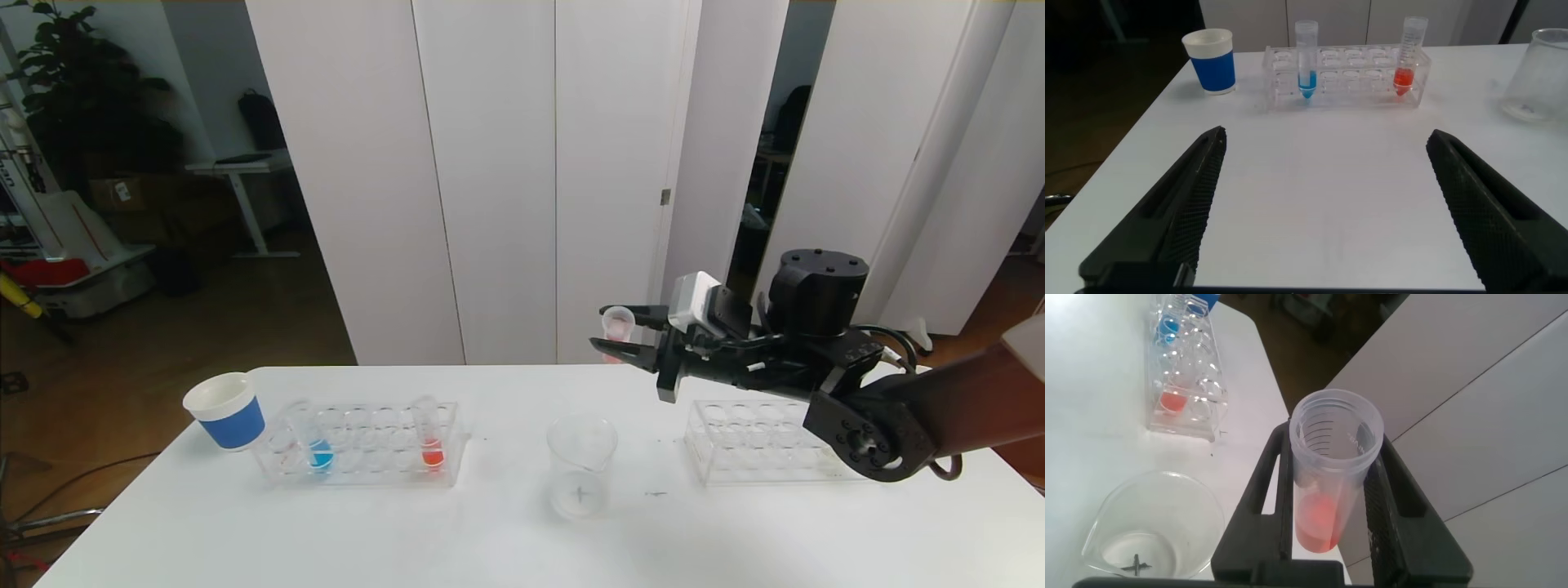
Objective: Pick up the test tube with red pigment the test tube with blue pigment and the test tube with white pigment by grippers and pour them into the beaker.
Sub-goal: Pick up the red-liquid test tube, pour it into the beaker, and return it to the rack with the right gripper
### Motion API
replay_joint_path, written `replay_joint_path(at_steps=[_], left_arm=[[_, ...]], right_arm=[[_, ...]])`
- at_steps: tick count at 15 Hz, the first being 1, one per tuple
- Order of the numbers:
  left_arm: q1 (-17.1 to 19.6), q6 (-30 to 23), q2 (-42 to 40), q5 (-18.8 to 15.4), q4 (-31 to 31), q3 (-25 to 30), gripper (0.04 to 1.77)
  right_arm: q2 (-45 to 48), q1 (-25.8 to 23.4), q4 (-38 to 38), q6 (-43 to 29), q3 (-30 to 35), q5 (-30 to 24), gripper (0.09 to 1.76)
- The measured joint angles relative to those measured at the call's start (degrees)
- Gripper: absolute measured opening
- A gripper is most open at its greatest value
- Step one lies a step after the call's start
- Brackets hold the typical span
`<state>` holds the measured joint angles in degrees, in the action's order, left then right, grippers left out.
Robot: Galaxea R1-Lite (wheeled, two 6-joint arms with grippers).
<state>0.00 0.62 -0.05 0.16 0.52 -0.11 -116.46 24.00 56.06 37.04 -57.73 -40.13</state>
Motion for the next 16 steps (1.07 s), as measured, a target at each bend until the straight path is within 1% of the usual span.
replay_joint_path(at_steps=[3,6,12,16], left_arm=[[0.0,-0.02,0.0,0.0,0.0,0.0,1.75],[0.0,-0.02,0.0,0.0,0.0,0.0,1.75],[0.0,-0.02,0.0,0.0,0.0,0.01,1.75],[0.0,-0.02,0.0,-0.02,0.0,0.01,1.75]], right_arm=[[0.22,-0.2,-0.06,7.89,0.55,-2.89,0.58],[0.35,-0.16,-0.09,11.39,0.13,-3.35,0.58],[-0.77,-0.8,-1.96,24.28,-1.46,-4.82,0.58],[-1.68,-0.85,-2.01,29.04,-1.74,-4.93,0.58]])
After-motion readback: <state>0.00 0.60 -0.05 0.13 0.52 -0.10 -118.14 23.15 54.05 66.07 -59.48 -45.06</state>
